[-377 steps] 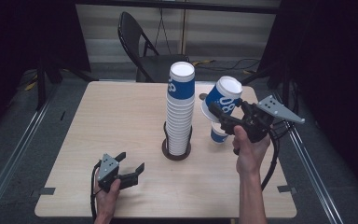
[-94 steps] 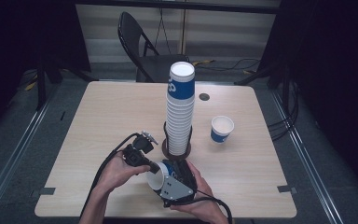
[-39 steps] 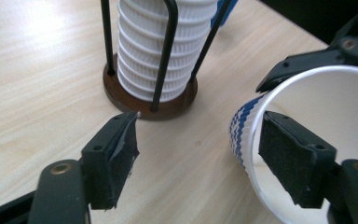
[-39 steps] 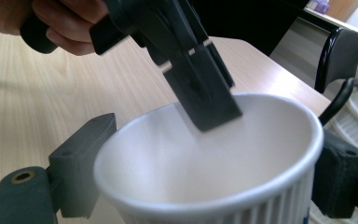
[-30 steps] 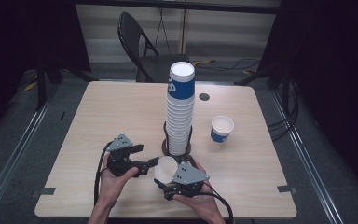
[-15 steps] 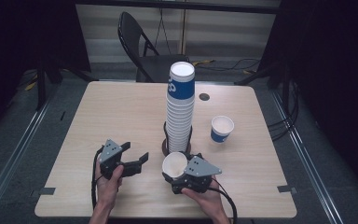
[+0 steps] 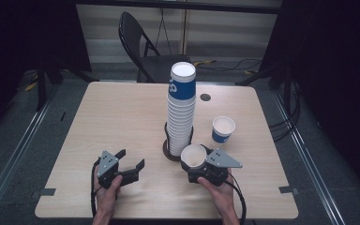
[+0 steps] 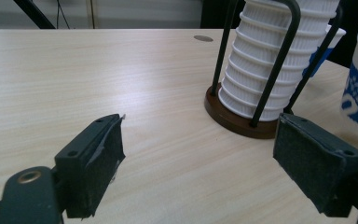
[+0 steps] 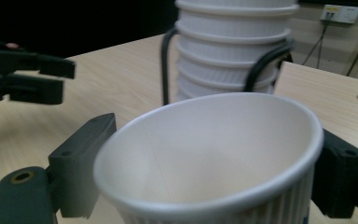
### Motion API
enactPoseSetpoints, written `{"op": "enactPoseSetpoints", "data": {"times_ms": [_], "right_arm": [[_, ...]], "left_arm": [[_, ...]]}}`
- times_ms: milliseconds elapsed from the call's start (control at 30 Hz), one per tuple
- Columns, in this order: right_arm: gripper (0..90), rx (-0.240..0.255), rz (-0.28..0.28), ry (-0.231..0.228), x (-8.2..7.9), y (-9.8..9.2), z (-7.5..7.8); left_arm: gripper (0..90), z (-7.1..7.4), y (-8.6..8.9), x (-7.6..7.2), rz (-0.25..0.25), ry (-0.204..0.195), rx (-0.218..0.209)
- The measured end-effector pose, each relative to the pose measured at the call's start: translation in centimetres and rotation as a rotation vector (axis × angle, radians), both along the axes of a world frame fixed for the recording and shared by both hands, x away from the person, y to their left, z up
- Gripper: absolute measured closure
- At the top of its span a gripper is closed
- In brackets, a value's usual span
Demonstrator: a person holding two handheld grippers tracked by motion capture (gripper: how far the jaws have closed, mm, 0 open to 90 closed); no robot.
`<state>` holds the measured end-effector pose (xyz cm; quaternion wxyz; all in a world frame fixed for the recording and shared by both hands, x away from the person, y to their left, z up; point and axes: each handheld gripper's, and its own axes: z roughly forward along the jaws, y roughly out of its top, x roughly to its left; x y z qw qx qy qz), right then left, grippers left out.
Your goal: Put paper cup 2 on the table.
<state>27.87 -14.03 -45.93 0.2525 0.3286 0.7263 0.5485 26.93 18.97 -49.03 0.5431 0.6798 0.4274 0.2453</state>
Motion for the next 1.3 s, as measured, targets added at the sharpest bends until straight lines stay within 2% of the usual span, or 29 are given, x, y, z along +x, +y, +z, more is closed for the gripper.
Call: {"op": "enactPoseSetpoints", "data": {"times_ms": [133,233,367,433,533,667,800,967,1133,1233,1300], "right_arm": [[13.3,0.015,-0.058,-0.003,0.5,-1.2,0.1],[13.3,0.023,-0.099,-0.008,0.8,-2.1,0.1],[13.4,0.037,-0.146,-0.009,1.1,-3.3,0.1],[13.3,0.046,-0.169,-0.013,1.2,-3.8,0.1],[13.3,0.054,-0.19,-0.015,1.3,-4.5,0.1],[13.3,0.059,-0.232,-0.006,1.5,-5.5,-0.3],[13.2,0.073,-0.28,0.006,1.6,-6.7,-0.8],[13.1,0.106,-0.344,0.025,2.2,-8.3,-1.3],[12.6,0.119,-0.375,0.046,2.8,-8.9,-1.8],[12.2,0.093,-0.386,0.058,3.0,-9.0,-2.2],[11.9,0.098,-0.39,0.05,2.9,-9.0,-2.3]], "left_arm": [[15.8,-0.5,-0.1,-0.5,0.026,-0.015,0.011],[15.7,-0.5,0.0,-0.7,0.027,-0.03,0.009],[15.7,-0.5,-0.1,-1.2,0.034,-0.06,0.036],[15.6,-0.5,-0.4,-1.6,0.083,-0.088,0.053],[15.6,-0.5,-0.5,-1.8,0.092,-0.101,0.069],[15.6,-0.5,-0.2,-1.8,0.09,-0.098,0.038],[15.6,-0.5,-0.4,-1.9,0.093,-0.11,0.055],[15.8,-0.5,-0.4,-1.9,0.093,-0.112,0.049],[15.9,-0.5,-0.3,-1.9,0.089,-0.109,0.045],[15.9,-0.5,-0.3,-1.9,0.087,-0.11,0.043],[16.0,-0.5,-0.2,-1.9,0.084,-0.109,0.036]]}}
